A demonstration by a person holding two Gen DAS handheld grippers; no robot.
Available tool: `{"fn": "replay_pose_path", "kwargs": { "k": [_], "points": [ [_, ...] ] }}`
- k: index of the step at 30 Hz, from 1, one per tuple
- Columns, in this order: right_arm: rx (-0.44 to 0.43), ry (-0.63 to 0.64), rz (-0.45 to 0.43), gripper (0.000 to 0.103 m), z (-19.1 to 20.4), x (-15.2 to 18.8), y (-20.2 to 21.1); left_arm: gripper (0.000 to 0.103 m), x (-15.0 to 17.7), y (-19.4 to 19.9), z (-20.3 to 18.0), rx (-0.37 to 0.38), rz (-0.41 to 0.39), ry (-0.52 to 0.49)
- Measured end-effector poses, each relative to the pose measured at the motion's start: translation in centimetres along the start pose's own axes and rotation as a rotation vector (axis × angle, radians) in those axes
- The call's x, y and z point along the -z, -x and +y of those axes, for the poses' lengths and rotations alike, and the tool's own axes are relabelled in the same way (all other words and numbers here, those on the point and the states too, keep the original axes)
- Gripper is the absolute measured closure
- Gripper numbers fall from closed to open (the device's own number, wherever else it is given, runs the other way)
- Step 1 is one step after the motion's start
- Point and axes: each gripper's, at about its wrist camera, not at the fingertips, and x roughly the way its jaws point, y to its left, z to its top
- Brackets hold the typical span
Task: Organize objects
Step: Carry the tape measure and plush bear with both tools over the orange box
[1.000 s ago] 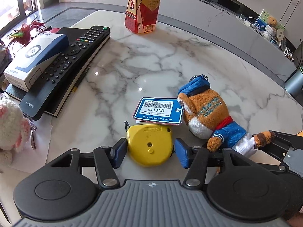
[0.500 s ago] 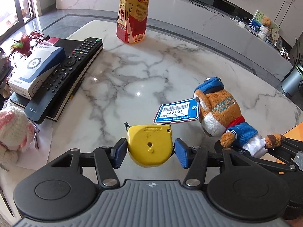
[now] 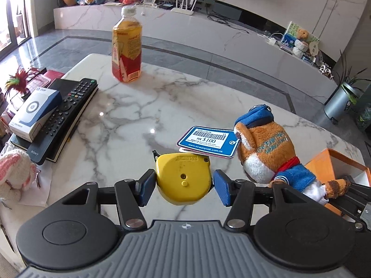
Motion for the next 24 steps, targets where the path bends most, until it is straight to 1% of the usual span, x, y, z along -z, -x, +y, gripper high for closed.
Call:
{"fn": "replay_pose_path", "kwargs": {
  "k": [4,8,10,13,15,18,24],
  "points": [
    [0.040,-0.033,-0.031,0.062,-2.2,0.7,3.4,0.039,0.2,2.2,-3.3,0.037,-0.038,-0.032],
    [0.102,-0.052,-0.045,0.062,-5.2,2.2,6.7,0.039,0.7,3.6,-6.7,0.091,-0.061,-0.062],
    [0.147,-0.069,-0.045,0.062,-6.9,3.3,8.1,0.039,1.1,3.8,-8.3,0.121,-0.062,-0.067],
    [0.254,-0.094,-0.020,0.062,-9.6,5.4,9.9,0.039,1.6,3.4,-10.4,0.160,-0.047,-0.072],
    [0.305,-0.120,-0.003,0.061,-11.4,6.8,10.5,0.039,2.1,3.2,-11.8,0.170,-0.035,-0.090],
    [0.362,-0.200,0.027,0.061,-14.2,8.7,11.0,0.039,2.6,2.8,-13.8,0.182,-0.016,-0.131],
    [0.397,-0.283,0.085,0.061,-18.0,11.6,11.2,0.040,3.6,2.6,-18.1,0.210,0.001,-0.220]
  ]
}}
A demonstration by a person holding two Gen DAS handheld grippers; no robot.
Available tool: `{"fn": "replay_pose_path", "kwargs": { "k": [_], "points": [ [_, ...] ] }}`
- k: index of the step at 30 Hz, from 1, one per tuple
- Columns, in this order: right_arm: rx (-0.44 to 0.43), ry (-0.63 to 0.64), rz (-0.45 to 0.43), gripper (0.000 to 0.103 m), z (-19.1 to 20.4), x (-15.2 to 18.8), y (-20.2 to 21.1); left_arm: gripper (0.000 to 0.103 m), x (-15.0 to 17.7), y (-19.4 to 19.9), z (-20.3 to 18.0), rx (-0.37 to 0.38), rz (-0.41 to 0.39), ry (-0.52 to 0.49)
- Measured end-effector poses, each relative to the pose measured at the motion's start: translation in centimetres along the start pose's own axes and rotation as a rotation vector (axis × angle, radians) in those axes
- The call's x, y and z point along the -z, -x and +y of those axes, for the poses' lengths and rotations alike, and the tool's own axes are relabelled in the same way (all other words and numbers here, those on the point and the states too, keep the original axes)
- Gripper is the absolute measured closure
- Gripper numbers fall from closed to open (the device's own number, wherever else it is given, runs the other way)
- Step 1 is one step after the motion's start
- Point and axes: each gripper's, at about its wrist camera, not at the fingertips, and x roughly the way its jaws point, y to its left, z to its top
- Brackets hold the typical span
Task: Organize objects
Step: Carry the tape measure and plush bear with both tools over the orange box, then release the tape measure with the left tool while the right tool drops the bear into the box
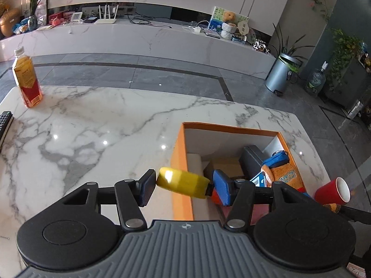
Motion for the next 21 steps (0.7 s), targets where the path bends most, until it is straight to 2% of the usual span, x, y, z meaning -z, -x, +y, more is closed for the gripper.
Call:
{"fn": "replay_pose_path", "kwargs": {
  "k": [5,6,10,21],
  "points": [
    [0.032,-0.051,0.052,0.061,-1.3,0.7,-1.7,0.040,0.7,-1.1,-3.1,0.023,0.020,-0.058],
    [0.034,-0.054,0.058,0.061,-1.5,0.8,-2.0,0.045,0.9,-1.3,-3.6,0.020,0.018,-0.072],
    [0.005,-0.066,0.092,0.061,-1.9,1.4,-3.2,0.048,1.4,-2.4,-4.6,0.027,0.066,-0.076],
    [0.003,-0.013,0.080,0.060,-0.7,1.6,-3.9,0.051,2.1,-3.6,-5.2,0.013,0.099,-0.083]
  ]
}}
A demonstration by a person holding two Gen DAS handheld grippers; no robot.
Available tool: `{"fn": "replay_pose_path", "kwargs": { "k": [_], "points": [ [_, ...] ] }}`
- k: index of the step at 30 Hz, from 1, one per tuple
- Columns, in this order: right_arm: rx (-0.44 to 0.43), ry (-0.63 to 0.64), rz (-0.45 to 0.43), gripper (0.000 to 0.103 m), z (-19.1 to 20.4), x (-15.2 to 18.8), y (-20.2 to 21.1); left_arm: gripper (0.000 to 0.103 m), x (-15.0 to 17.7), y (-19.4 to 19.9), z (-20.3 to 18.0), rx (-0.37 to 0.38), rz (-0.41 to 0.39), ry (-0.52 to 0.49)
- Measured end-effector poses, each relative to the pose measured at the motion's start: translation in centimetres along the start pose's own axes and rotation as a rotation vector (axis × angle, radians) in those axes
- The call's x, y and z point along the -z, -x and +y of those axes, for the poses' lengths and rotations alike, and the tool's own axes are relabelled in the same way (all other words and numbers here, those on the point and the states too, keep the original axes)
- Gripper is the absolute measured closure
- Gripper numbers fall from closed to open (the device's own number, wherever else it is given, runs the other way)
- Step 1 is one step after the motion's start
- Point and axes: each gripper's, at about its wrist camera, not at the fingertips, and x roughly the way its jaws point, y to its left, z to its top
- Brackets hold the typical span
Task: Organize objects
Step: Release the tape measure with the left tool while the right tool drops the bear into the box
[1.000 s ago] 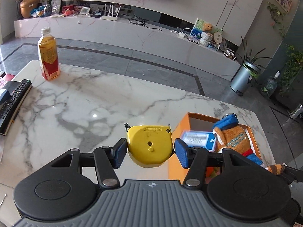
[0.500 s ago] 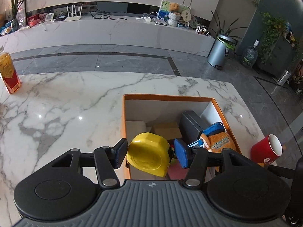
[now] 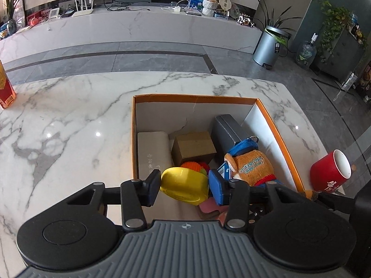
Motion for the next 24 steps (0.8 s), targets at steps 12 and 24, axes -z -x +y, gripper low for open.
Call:
{"fn": "replay_pose_path", "kwargs": {
  "k": [12,24],
  "points": [
    [-0.092,0.035,-0.042,0.013,0.3,0.1,1.2,0.083,0.9,-1.4,-0.8,-0.007,0.052,-0.031],
    [-0.080,0.087,-0.066,0.006,0.3,0.2,2.5,0.016,1.4,-1.5,-1.2,-0.051,0.037,-0.093]
  ]
}}
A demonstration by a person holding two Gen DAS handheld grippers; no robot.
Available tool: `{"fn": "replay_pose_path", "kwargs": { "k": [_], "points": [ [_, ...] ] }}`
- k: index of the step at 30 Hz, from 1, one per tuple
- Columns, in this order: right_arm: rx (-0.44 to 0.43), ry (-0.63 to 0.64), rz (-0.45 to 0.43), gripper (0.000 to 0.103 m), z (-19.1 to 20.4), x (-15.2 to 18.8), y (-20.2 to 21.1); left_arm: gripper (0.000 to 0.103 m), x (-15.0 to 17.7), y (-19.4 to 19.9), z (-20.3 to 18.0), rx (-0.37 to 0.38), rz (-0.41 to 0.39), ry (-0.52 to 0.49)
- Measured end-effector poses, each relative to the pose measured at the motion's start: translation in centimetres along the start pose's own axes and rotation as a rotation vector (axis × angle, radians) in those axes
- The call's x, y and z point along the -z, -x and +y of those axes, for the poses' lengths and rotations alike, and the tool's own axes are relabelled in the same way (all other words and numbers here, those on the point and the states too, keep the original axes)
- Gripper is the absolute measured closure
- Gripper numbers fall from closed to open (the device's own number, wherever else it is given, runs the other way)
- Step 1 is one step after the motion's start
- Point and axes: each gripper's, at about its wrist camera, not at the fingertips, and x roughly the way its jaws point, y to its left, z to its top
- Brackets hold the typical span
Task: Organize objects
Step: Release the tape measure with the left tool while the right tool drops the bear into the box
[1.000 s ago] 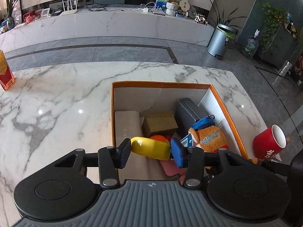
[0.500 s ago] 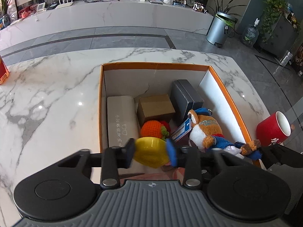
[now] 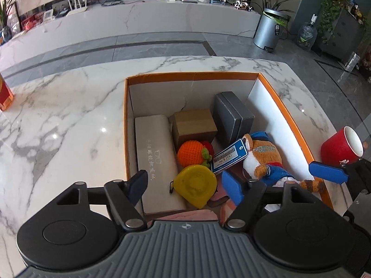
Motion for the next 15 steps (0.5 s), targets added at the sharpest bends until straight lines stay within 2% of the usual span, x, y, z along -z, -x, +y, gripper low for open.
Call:
{"fn": "replay_pose_path", "kwargs": {
  "k": [2,6,9,11,13,15],
  "points": [
    [-0.006,-0.011,-0.005,0.006,-0.1,0.0,0.2,0.011,0.1,0.2,-0.6,-0.035,-0.018,-0.047],
    [-0.017,-0.028,-0.010,0.004,-0.2,0.1,0.6,0.009,0.5,0.6,-1.3,-0.054,-0.038,-0.088],
    [-0.018,-0.027,-0.014,0.002,-0.1,0.1,1.0,0.009,0.8,1.2,-1.5,-0.031,-0.072,-0.099],
    [-0.028,-0.026,-0.018,0.002,0.0,0.2,1.3,0.004,0.7,1.6,-1.3,0.006,-0.075,-0.083],
    [-0.051,-0.048,-0.028,0.002,-0.2,0.2,1.7,0.004,0.5,2.1,-1.1,0.028,-0.075,-0.060],
    [-0.073,-0.084,-0.047,0.002,-0.4,0.1,2.4,0.004,0.6,2.8,-0.9,0.029,-0.108,-0.049]
  ]
}}
